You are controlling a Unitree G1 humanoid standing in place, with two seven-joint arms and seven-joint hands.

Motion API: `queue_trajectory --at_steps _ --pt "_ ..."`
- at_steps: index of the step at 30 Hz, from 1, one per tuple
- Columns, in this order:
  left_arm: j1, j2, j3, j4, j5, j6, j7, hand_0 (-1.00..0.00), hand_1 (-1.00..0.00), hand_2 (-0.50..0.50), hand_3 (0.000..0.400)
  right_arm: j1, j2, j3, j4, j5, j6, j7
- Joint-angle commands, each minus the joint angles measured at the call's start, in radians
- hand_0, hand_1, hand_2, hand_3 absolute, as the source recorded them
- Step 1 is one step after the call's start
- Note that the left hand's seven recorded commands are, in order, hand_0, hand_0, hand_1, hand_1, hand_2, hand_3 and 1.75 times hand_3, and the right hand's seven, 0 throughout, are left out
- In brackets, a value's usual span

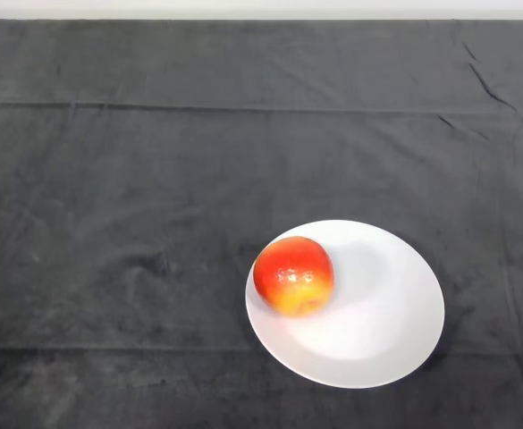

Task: Move the apple to the plate

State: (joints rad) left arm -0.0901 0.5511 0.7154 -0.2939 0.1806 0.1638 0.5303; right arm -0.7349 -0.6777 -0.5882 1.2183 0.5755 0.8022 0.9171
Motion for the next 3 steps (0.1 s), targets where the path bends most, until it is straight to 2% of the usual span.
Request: queue_trajectory --at_steps 1,3 --pt "-0.01 -0.023 0.03 0.038 0.025 -0.005 -0.01 0.0 0.0 0.0 0.0 -0.019 -0.021 -0.0152 0.003 0.0003 0.003 -0.0023" --pt "-0.01 -0.023 0.03 0.035 0.025 -0.002 -0.011 0.0 0.0 0.0 0.0 -0.019 -0.021 -0.0152 0.003 0.0004 0.003 -0.0023"
